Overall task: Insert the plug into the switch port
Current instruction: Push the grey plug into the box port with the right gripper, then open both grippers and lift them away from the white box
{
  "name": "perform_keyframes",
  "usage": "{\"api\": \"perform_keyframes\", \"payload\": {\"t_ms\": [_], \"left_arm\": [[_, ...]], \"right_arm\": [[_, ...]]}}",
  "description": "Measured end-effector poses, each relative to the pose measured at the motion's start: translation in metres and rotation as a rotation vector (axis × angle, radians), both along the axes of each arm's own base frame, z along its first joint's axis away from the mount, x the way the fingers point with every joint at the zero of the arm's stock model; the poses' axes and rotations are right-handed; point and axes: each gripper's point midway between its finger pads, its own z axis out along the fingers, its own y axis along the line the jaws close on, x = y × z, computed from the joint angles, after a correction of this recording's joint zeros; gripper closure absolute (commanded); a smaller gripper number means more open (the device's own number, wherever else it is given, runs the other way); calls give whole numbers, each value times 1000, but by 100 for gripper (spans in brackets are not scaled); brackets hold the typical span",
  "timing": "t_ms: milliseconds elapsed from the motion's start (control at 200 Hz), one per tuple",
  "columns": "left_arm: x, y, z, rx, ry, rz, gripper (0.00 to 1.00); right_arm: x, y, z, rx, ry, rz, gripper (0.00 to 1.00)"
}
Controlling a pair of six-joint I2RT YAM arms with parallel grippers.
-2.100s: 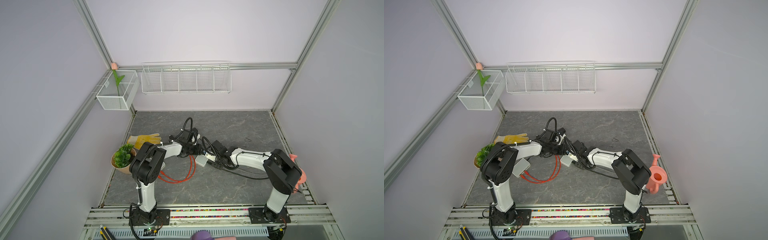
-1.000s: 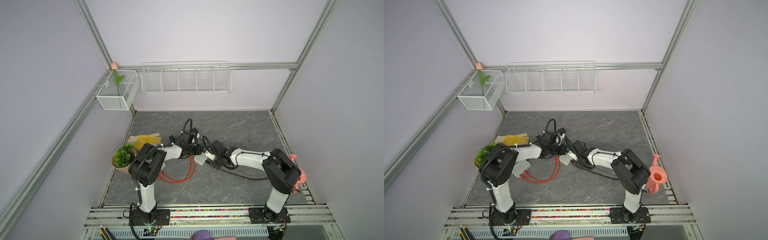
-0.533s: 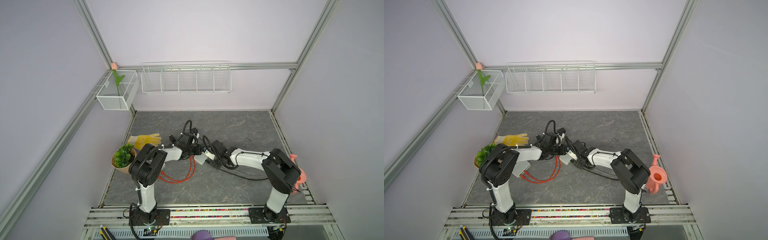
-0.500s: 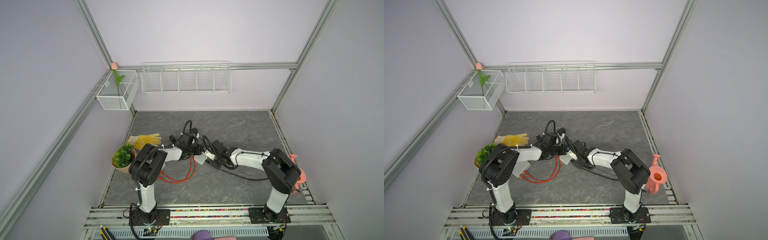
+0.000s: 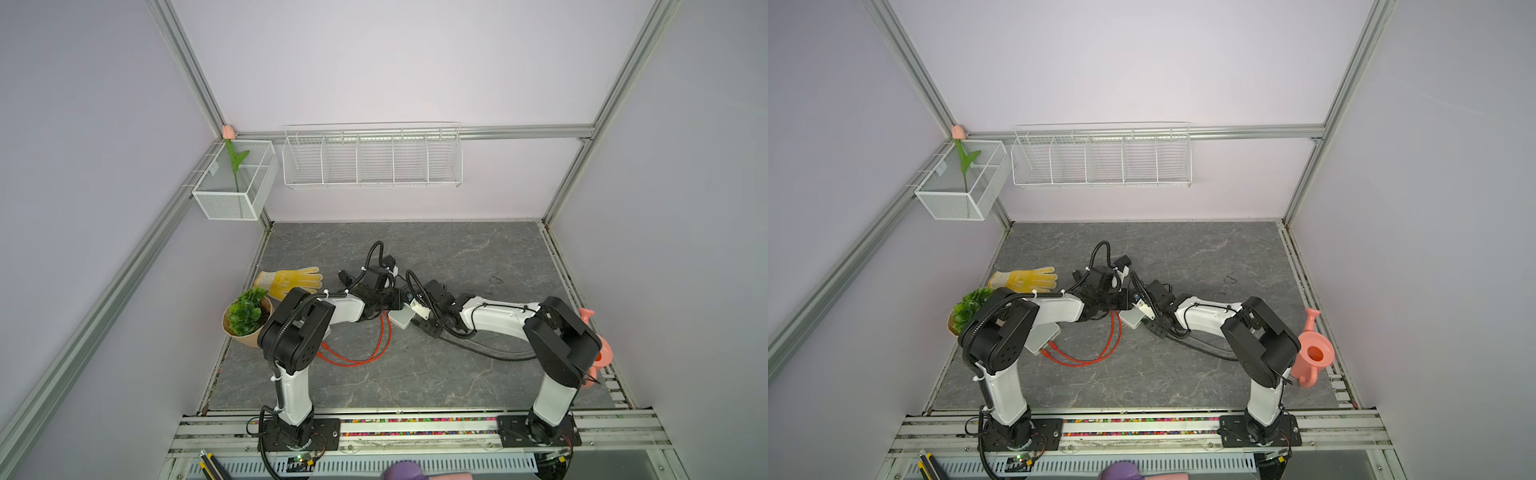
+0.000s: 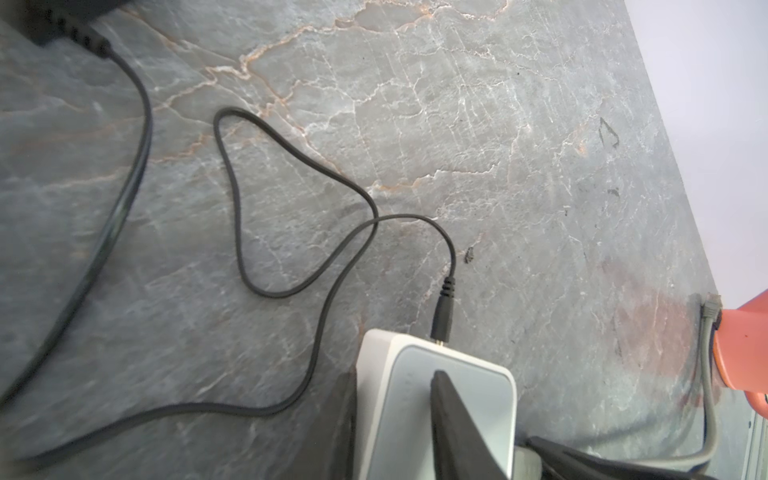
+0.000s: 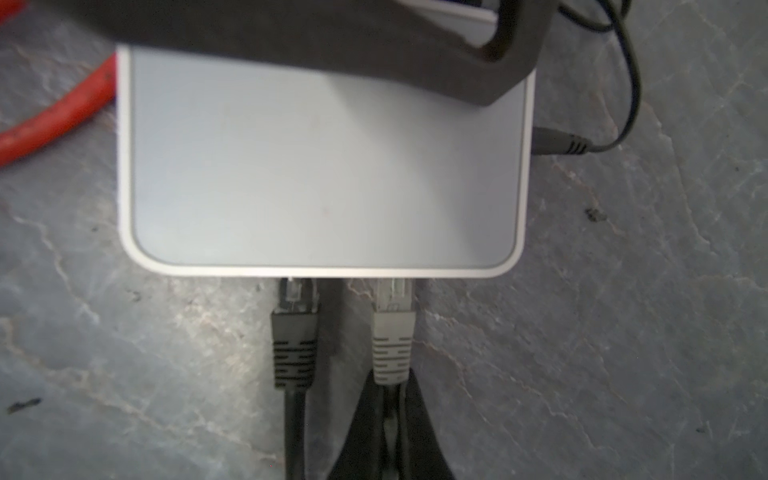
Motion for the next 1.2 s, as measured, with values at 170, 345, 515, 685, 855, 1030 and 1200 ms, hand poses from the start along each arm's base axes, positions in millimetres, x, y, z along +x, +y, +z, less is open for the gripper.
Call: {"api": "perform_keyframes", "payload": {"t_ms": [170, 345, 515, 685, 855, 1030, 1200], "left_arm": [[1, 3, 0, 19, 6, -9, 63], [3, 14, -1, 14, 48, -10, 55], [3, 30, 1, 9, 98, 7, 54], [-6, 31, 2, 7, 165, -18, 50], [-12, 31, 10, 10, 187, -33, 39], [-5, 45, 46, -13, 128, -4, 29], [2, 62, 90, -22, 24, 39, 20]], "right_arm": [[6, 0, 1, 3, -17, -2, 80], [22, 2, 3, 16, -60, -17, 75], [43, 6, 11, 30, -113, -45, 70], [69, 26, 44, 108, -203, -47, 68], [80, 35, 66, 151, -255, -44, 66], [73, 26, 78, 146, -268, -54, 65], [65, 8, 116, 187, -320, -84, 62]]}}
